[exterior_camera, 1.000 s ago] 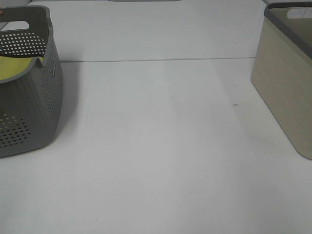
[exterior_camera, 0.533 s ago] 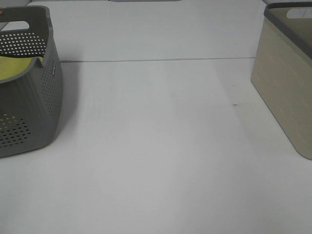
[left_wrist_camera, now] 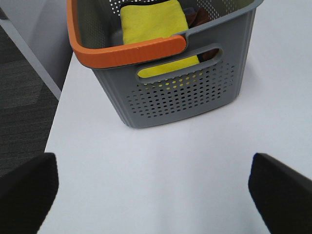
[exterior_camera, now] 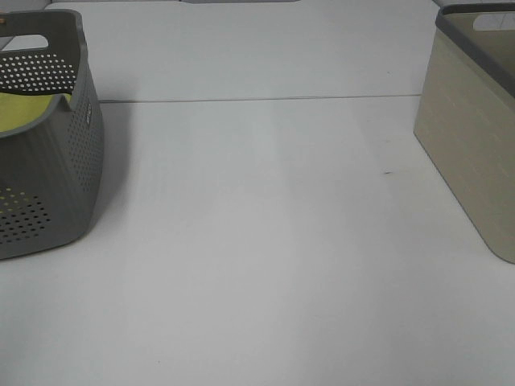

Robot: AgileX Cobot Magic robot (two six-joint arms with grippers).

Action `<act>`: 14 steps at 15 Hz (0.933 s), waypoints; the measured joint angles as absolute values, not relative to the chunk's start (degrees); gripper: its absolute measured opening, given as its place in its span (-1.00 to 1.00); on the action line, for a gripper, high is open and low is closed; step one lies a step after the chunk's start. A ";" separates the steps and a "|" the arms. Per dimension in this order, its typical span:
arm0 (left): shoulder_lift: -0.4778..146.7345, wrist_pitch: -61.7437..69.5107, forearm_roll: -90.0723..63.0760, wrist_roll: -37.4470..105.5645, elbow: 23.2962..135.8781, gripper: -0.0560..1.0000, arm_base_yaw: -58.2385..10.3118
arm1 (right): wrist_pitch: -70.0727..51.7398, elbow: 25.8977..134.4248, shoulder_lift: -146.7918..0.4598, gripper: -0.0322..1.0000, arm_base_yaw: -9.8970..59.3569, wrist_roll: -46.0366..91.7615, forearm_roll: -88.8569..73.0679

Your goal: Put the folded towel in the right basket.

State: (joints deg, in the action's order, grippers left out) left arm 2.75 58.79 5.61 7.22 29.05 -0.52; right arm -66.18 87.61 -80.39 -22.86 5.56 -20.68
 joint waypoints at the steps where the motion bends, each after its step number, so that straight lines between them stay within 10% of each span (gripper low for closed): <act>1: 2.75 58.79 5.61 7.22 29.05 0.98 -0.52 | -66.23 87.61 -77.98 0.54 -17.42 6.99 -19.08; 6: 2.75 58.79 5.61 7.22 29.05 0.98 -0.52 | -67.67 87.61 -66.81 0.54 7.28 6.70 -10.14; 14: 2.75 58.79 5.61 7.22 29.05 0.98 -0.52 | -67.95 64.80 -43.54 0.54 9.97 3.55 -1.95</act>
